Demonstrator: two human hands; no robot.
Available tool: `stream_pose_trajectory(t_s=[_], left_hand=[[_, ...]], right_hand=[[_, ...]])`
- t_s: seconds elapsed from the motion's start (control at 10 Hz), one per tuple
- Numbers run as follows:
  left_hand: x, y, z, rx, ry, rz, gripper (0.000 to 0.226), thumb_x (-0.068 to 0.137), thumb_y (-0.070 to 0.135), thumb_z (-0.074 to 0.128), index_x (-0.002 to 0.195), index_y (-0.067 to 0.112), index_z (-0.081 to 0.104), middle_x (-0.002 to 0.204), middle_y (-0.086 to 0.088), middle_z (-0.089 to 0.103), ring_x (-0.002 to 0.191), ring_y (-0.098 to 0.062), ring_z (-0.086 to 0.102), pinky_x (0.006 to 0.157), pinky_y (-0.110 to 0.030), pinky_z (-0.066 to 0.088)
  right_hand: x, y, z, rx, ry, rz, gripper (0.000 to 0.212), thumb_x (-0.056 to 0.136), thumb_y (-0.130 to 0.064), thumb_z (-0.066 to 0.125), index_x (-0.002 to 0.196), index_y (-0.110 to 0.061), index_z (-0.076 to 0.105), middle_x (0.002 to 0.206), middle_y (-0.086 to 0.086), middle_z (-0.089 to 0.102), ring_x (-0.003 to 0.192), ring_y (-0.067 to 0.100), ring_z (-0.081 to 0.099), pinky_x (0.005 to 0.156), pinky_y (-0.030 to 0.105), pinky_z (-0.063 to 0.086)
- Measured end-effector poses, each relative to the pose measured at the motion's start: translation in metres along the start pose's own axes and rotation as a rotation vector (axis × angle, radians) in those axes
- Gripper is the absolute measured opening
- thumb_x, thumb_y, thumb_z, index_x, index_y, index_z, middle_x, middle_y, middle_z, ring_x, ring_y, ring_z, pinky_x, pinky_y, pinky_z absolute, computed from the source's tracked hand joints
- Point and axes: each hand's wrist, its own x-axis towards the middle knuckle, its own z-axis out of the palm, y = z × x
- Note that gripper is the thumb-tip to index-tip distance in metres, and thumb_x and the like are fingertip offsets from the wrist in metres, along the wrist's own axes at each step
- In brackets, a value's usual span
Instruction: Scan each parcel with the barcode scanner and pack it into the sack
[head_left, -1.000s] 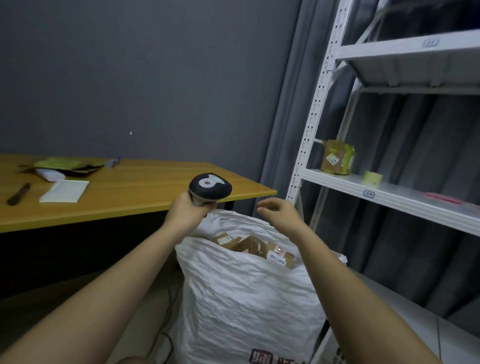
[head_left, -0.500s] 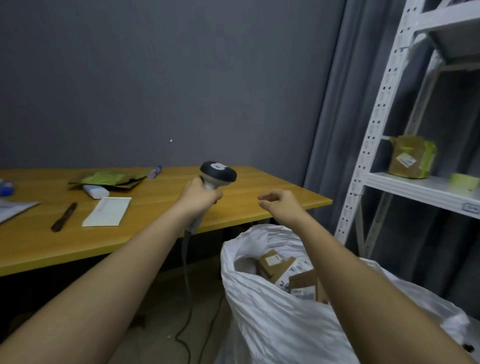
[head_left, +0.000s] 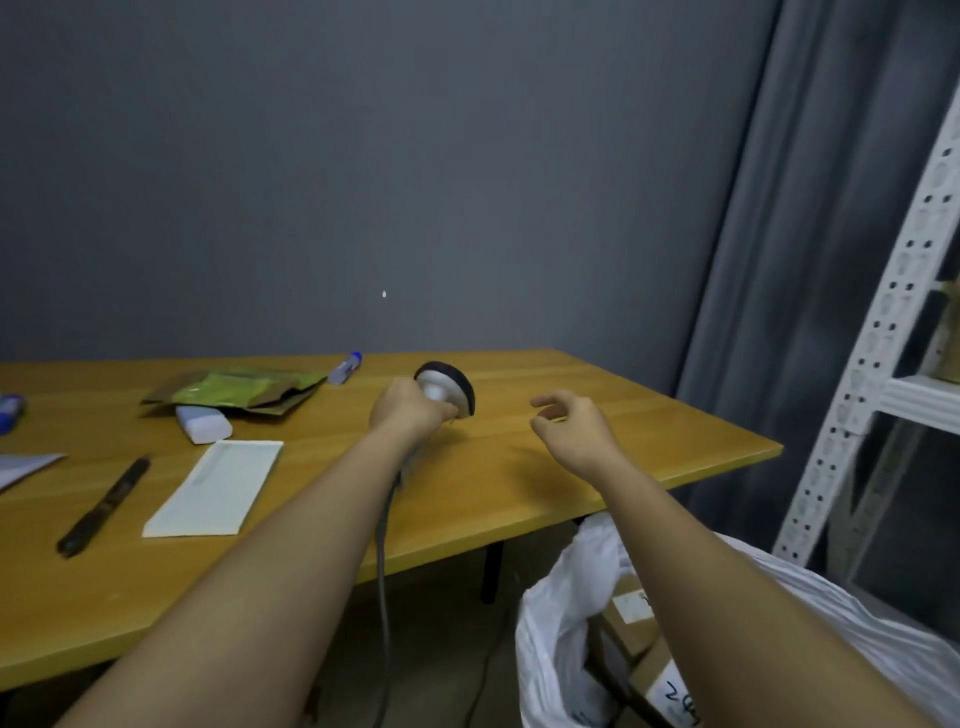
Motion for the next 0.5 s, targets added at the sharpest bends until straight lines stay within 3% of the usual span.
stream_pose_trajectory(t_s=[0.3,0.4,0.5], left_hand=[[0.032,-0.008,0.024,0.244,0.125,-0.044,0.045,0.069,0.045,0.079,0.094,0.013,0.060,0.098,-0.007,0.060,0.093,-0.026,0.061,0.057,-0.027,0.039],[0.030,-0.011,0.021,0.149,0.246,0.119,0.027,0.074,0.038,0.072,0.083,0.015,0.060,0.093,-0.007,0.058,0.083,-0.023,0.058,0.054,-0.027,0.036],[0.017,-0.010,0.013,0.009,0.311,0.256,0.029,0.082,0.038,0.070,0.101,0.018,0.061,0.109,0.000,0.055,0.100,-0.020,0.056,0.069,-0.031,0.044]], right_hand=[[0.021,0.014,0.014,-0.036,-0.031,-0.004,0.026,0.097,-0.021,0.054,0.122,-0.018,0.061,0.116,0.002,0.060,0.096,0.022,0.058,0.075,0.030,0.044],[0.016,0.010,0.009,-0.037,-0.029,-0.015,0.027,0.097,-0.020,0.054,0.123,-0.018,0.060,0.115,0.001,0.060,0.097,0.020,0.057,0.076,0.028,0.043],[0.004,0.002,0.001,-0.014,-0.018,0.000,0.027,0.097,-0.019,0.053,0.123,-0.018,0.060,0.116,0.002,0.059,0.094,0.019,0.057,0.075,0.028,0.044]])
